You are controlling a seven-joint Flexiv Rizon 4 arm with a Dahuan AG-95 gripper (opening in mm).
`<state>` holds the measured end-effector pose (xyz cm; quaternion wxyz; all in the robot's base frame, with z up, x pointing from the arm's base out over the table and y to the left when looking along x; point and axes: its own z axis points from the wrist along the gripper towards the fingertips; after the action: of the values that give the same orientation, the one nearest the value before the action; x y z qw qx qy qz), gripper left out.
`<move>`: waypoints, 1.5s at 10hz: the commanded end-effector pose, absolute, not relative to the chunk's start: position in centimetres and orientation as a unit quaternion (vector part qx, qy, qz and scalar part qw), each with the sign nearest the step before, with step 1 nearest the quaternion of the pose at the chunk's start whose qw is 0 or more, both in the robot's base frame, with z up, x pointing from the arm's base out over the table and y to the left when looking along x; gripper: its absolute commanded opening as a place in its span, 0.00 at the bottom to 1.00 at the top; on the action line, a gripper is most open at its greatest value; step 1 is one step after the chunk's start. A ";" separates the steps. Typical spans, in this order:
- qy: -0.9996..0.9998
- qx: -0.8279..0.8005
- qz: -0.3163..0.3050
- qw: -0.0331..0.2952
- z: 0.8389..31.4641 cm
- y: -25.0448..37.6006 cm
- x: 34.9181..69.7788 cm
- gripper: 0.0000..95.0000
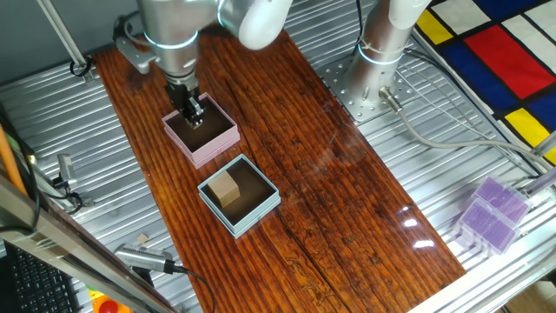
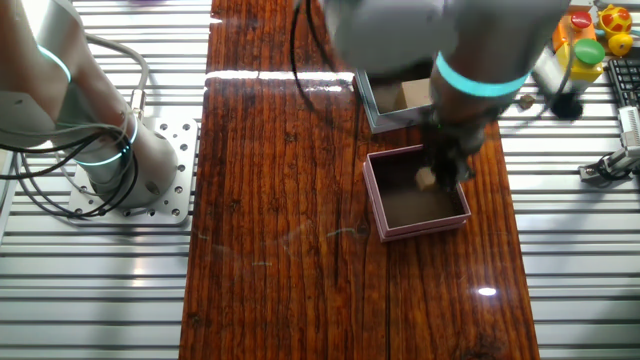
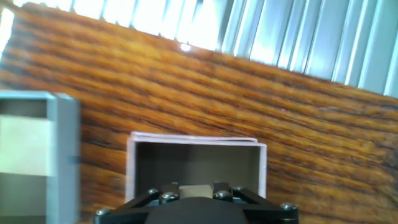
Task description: Move an object from one box to another
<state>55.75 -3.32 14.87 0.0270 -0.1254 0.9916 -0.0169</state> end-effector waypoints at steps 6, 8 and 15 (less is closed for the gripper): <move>0.996 -0.082 0.018 0.035 18.4 9.8 57.4 0.00; 0.995 -0.089 0.020 0.037 18.2 10.2 57.4 0.00; 0.996 -0.073 0.031 0.032 15.1 13.2 58.0 0.00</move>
<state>58.21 13.48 14.90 0.0294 -0.0728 0.9964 0.0320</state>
